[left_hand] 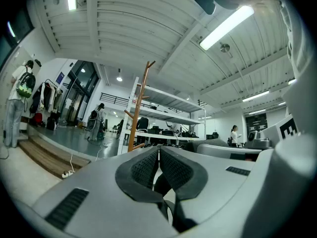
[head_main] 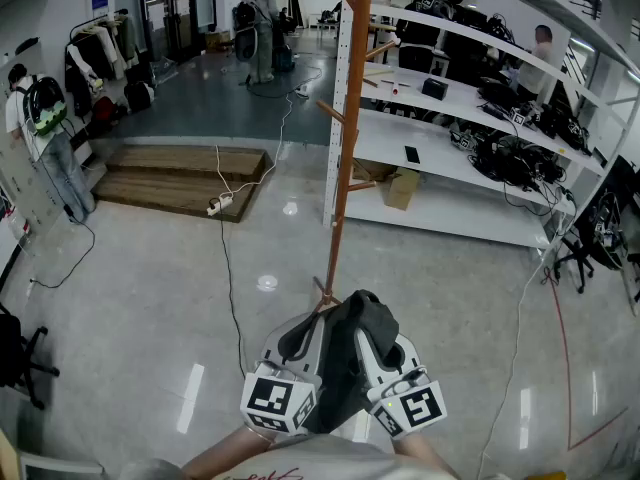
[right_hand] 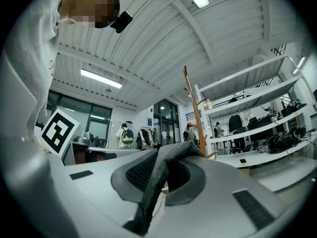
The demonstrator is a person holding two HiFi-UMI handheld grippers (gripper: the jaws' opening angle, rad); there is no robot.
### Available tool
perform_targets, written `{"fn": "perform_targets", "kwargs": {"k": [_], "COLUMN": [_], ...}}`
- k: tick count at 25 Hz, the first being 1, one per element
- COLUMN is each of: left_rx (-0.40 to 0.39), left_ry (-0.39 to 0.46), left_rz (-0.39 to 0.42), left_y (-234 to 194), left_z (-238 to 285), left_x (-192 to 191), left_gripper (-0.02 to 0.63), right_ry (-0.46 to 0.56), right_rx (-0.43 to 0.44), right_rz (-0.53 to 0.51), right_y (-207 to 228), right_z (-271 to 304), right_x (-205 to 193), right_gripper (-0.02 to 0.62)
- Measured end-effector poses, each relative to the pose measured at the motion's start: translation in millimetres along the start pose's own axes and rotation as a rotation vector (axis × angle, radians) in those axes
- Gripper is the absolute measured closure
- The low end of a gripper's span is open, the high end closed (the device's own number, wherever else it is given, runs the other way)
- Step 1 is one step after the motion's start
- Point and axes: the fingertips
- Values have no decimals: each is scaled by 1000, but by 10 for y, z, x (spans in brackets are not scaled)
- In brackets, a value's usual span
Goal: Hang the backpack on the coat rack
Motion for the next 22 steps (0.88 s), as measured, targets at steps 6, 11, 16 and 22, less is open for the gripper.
{"fn": "perform_targets", "kwargs": {"k": [6,11,16,22], "left_rx": [-5,-8,-12,-5], "left_ry": [2,1,-1,4], "left_rz": [1,-2,-2,-4], "left_y": [6,31,53,105], "left_z": [10,20,47,126], "left_x": [23,10,35,80], "left_gripper": [584,584,584,584], "right_ry": [1,-4,1,32], "right_rx": [-4,-3,2,27], "right_rz": [0,-6,17,-7], "right_y": [3,7,33,103], "right_z": [3,-14,-19,-50], "right_x": [12,5,33,198], "right_gripper": [558,558,558,558]}}
Point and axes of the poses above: the fingertips, and each gripper's own axes: z forward along the fingers, y to its right, x out of its top, and after that the axes turned 1 degree about x, right-handed
